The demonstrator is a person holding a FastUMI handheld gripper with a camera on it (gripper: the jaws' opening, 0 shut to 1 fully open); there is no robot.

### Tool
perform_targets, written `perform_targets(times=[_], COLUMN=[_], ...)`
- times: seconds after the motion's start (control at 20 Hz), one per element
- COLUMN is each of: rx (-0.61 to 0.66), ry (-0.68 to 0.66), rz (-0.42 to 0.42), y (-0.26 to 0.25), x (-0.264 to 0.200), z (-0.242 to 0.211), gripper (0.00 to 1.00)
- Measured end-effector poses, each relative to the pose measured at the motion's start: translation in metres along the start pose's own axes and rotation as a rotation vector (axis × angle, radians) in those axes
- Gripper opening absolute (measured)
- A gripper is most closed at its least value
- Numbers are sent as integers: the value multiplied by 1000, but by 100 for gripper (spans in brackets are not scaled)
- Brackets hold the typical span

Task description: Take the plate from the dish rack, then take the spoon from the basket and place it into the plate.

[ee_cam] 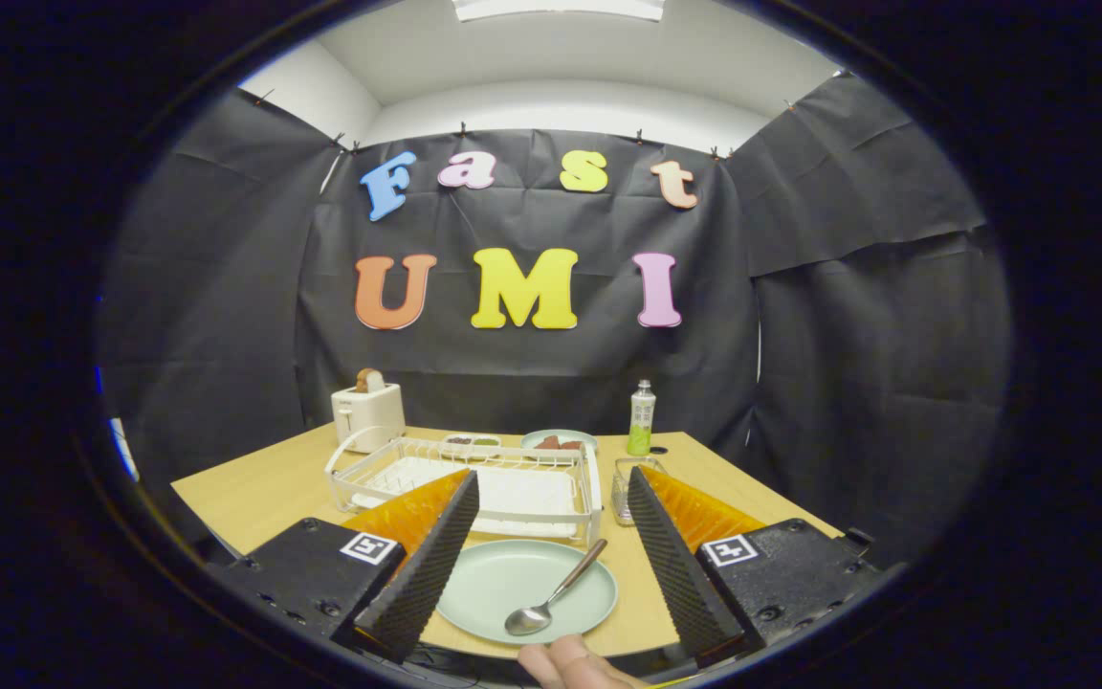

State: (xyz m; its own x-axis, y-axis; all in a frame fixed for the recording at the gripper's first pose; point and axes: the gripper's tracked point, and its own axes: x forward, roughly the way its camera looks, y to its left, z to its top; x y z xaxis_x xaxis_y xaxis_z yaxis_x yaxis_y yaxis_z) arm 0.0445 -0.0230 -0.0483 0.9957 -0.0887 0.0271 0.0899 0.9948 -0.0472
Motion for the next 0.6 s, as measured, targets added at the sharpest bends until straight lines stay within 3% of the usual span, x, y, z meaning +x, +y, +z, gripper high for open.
perform_targets(times=[0.6], rx=[26], ry=[-40], rz=[34], y=[-21], x=[-45], z=[19], gripper=[100])
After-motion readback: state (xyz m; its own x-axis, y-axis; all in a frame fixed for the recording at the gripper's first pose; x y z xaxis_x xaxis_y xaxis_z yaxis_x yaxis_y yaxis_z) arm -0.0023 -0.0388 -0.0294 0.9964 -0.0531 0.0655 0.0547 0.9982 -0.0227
